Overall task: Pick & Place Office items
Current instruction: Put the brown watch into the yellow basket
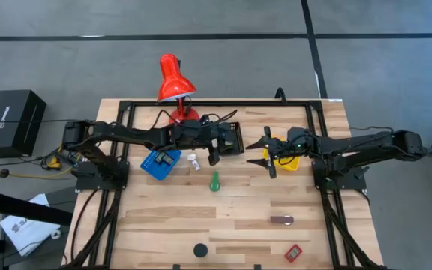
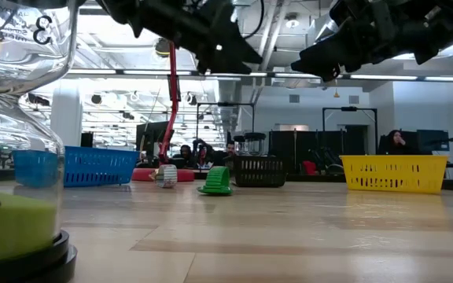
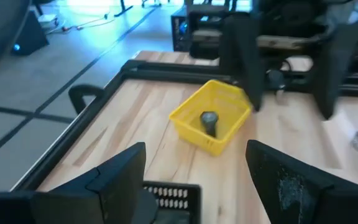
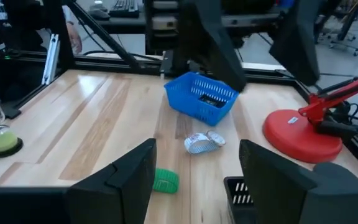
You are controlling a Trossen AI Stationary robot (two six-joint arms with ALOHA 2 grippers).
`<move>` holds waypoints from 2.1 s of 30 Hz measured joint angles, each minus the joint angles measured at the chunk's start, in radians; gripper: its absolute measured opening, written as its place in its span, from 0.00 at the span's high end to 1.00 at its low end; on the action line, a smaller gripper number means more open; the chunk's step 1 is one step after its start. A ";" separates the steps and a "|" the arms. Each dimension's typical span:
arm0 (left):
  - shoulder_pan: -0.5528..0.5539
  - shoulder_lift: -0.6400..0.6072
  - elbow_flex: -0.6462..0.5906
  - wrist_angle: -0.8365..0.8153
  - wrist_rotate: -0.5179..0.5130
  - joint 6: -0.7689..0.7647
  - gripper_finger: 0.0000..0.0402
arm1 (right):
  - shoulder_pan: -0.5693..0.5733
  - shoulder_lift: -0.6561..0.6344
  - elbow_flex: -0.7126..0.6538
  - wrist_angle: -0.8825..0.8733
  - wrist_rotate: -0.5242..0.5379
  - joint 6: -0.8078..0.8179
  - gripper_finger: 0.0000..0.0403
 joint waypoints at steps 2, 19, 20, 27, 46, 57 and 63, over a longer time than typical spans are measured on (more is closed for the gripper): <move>-0.008 -0.011 0.000 -0.004 0.001 0.000 0.32 | 0.004 0.000 0.000 -0.004 -0.001 0.000 0.45; -0.015 -0.012 -0.001 -0.028 0.000 -0.050 0.32 | 0.248 0.241 0.248 -0.359 0.052 0.026 0.45; -0.015 -0.012 -0.001 -0.030 0.000 -0.053 0.32 | 0.270 0.254 0.289 -0.464 0.052 0.059 0.45; -0.015 -0.012 -0.033 -0.034 0.000 -0.053 0.32 | 0.442 0.364 0.432 -0.878 0.049 0.417 0.45; -0.027 -0.011 -0.084 0.067 -0.002 -0.064 0.32 | 0.755 0.752 0.560 -1.104 0.019 0.909 0.45; -0.055 -0.011 -0.084 0.082 0.002 -0.054 0.32 | 0.751 0.832 0.662 -1.232 0.039 0.774 0.53; -0.055 -0.011 -0.084 0.081 0.002 -0.053 0.32 | 0.750 0.831 0.661 -1.244 0.045 0.772 0.67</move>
